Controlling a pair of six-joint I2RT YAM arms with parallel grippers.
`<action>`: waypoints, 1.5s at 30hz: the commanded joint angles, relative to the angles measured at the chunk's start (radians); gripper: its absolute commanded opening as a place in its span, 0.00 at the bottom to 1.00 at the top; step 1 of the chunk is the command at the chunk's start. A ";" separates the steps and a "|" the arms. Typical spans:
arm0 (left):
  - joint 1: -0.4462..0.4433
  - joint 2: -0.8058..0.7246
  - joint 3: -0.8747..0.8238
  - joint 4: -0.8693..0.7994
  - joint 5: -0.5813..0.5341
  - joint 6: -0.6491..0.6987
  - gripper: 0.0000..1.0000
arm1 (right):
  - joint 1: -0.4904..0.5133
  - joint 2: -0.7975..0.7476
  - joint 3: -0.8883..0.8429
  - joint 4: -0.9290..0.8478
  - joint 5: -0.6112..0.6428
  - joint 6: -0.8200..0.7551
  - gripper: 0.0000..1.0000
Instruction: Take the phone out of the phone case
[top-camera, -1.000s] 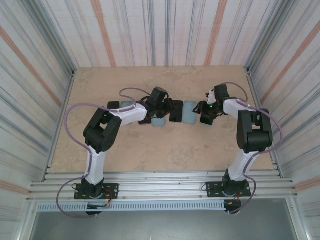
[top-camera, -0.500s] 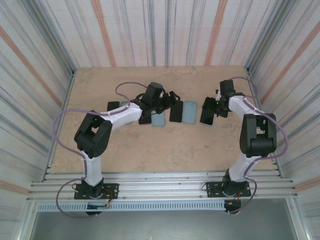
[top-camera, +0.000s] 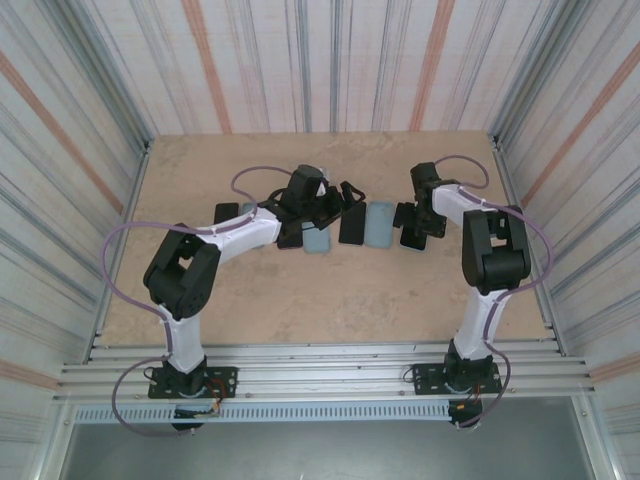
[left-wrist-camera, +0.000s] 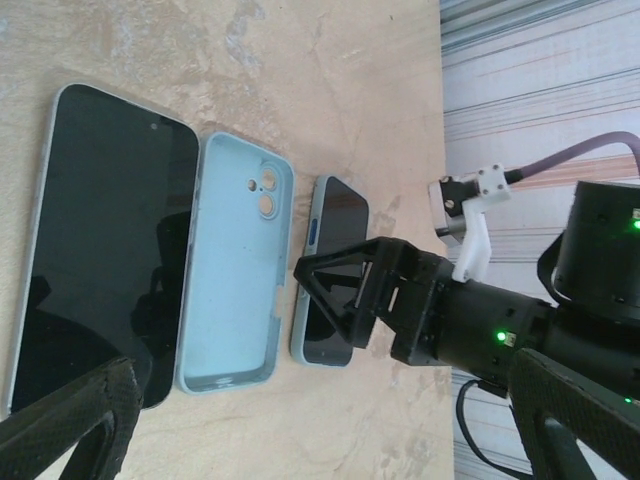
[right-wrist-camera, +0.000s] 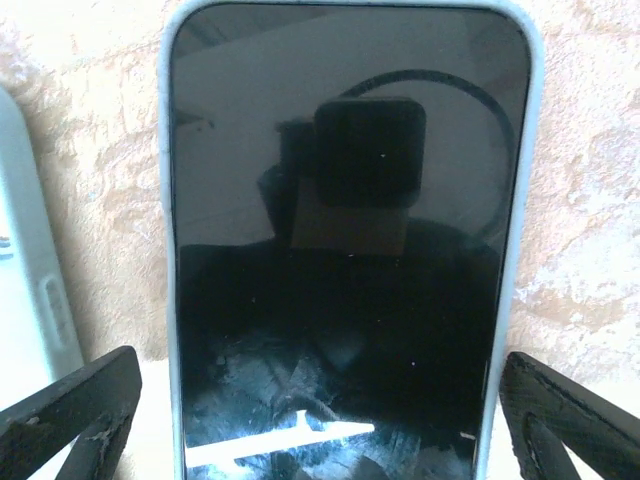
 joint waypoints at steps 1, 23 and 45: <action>0.010 -0.056 -0.020 0.040 0.035 -0.028 0.99 | 0.018 0.045 0.027 -0.051 0.044 0.054 0.92; 0.032 -0.058 -0.016 0.019 0.068 -0.013 0.97 | -0.010 -0.035 -0.023 -0.042 -0.052 0.042 0.65; -0.041 0.125 0.407 -0.235 0.186 0.179 0.85 | -0.029 -0.679 -0.389 0.307 -0.438 -0.252 0.51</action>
